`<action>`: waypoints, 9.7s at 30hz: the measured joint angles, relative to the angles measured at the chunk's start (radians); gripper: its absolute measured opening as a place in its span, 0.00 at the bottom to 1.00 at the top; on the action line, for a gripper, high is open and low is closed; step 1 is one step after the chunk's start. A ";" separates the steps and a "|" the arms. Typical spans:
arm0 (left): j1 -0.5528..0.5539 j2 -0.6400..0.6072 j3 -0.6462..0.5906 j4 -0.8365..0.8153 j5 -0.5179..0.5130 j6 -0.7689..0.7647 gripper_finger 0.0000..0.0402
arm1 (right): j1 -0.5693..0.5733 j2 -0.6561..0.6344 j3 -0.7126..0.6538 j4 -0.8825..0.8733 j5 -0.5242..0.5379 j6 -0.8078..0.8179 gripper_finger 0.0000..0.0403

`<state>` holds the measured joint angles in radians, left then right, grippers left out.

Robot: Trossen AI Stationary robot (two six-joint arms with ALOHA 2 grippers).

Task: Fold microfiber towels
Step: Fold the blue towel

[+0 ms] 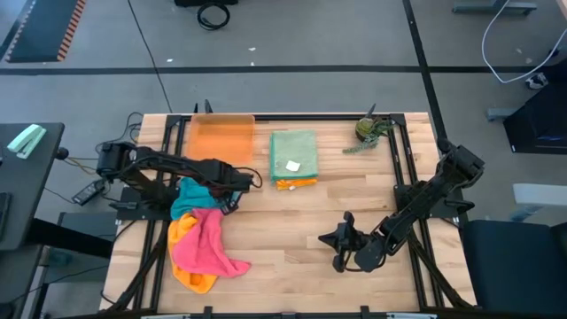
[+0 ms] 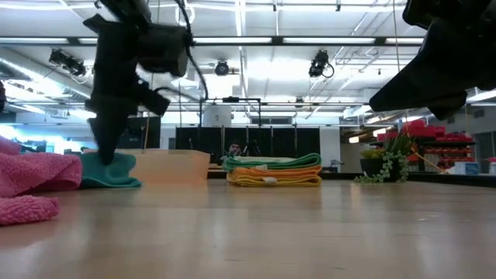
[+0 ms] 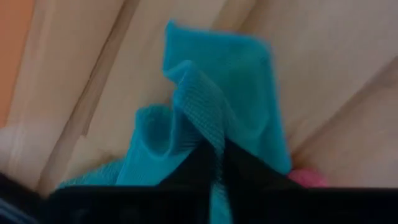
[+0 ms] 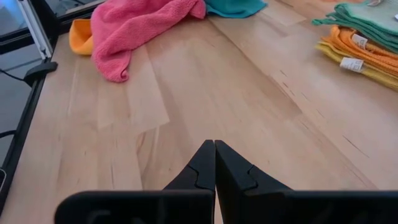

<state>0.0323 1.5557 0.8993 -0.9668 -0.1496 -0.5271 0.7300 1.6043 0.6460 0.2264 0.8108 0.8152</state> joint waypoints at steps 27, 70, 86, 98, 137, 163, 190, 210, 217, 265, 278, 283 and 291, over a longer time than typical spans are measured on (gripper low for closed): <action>-0.310 -0.020 0.294 0.818 -0.033 0.369 0.02 | 0.097 -0.545 0.000 -0.437 -0.157 -0.009 0.02; -0.377 0.206 0.038 1.123 -0.144 0.618 0.55 | -0.333 0.039 -0.005 -0.311 -0.324 0.255 0.49; -0.323 0.212 0.178 0.680 -0.051 0.538 0.51 | -0.330 0.043 -0.005 -0.309 -0.294 0.214 0.49; -0.349 0.209 0.266 0.545 -0.003 0.516 0.04 | -0.329 0.043 -0.005 -0.321 -0.312 0.143 0.47; -0.433 0.205 0.104 0.916 0.085 0.551 0.02 | -0.138 -0.478 -0.004 -0.891 -0.394 0.365 0.20; -0.485 0.205 0.023 0.910 0.083 0.485 0.30 | -0.361 0.118 -0.004 0.088 -0.484 0.157 0.41; -0.483 0.204 0.024 0.941 0.083 0.459 0.35 | -0.346 0.169 0.066 0.110 -0.480 0.045 0.11; -0.475 0.199 0.194 0.715 0.004 0.839 0.39 | -0.346 0.169 0.066 0.072 -0.486 0.042 0.10; -0.436 0.221 0.195 0.748 0.035 0.940 0.40 | -0.346 0.169 0.066 0.070 -0.498 0.048 0.10; -0.554 0.231 0.487 0.227 0.256 0.580 0.01 | -0.394 -0.103 0.065 -0.371 -0.451 0.083 0.18; -0.625 0.237 0.360 0.326 0.239 0.452 0.01 | -0.460 0.135 0.065 0.064 -0.644 0.039 0.55; -0.618 0.237 0.351 0.327 0.239 0.452 0.01 | -0.446 0.201 0.066 0.137 -0.661 0.068 0.59; -0.618 0.237 0.351 0.330 0.237 0.464 0.01 | -0.409 0.182 0.065 0.156 -0.654 0.072 0.60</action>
<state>-0.5858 1.7931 1.2503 -0.6365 0.0875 -0.0631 0.3212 1.7863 0.7113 0.3827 0.1572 0.8872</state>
